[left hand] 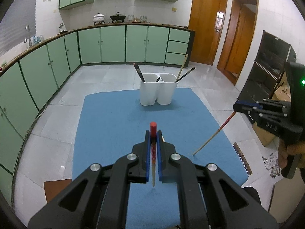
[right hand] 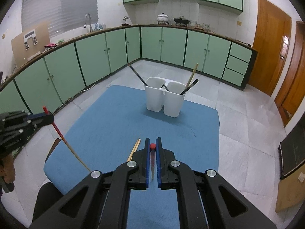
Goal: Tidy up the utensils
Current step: 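Lift both red-patterned chopsticks and carry them over the white holder, then open both tools to drop the chopsticks into the white holder, then move both open tools back over the last two chopsticks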
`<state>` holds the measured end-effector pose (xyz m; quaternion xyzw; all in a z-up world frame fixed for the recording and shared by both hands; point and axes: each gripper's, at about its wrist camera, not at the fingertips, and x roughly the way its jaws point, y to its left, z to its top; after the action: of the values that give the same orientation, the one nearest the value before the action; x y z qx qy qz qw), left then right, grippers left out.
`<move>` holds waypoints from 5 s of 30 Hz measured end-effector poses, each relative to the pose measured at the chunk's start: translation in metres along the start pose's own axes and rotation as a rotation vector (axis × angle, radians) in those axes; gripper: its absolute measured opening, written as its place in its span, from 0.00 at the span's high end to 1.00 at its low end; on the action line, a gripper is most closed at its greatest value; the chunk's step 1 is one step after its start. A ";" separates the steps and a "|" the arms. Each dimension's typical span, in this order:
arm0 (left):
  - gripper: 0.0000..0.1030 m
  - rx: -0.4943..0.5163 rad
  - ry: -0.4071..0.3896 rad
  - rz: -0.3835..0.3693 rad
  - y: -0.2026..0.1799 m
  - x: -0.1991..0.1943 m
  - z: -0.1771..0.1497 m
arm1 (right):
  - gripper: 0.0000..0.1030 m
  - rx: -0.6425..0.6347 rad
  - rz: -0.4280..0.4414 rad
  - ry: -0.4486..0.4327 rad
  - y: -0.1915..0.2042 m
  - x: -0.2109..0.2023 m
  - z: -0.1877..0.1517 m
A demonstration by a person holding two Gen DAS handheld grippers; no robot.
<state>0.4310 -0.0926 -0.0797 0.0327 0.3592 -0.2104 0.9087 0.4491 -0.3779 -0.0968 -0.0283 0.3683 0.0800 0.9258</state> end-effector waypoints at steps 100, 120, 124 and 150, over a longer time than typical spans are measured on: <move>0.09 -0.069 -0.226 0.111 0.039 0.008 -0.033 | 0.49 0.127 -0.067 -0.218 -0.042 0.007 -0.046; 0.07 -0.185 -0.215 0.224 0.038 -0.044 -0.165 | 0.44 0.041 -0.022 -0.057 0.083 0.085 -0.236; 0.07 -0.184 -0.207 0.236 0.040 -0.045 -0.171 | 0.44 0.036 -0.046 -0.073 0.086 0.092 -0.235; 0.07 -0.178 -0.130 0.198 0.032 -0.022 -0.179 | 0.70 0.033 -0.045 -0.081 0.070 0.113 -0.215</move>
<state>0.3155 -0.0180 -0.2003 -0.0264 0.3116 -0.0889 0.9457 0.3720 -0.3182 -0.3301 -0.0180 0.3312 0.0543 0.9418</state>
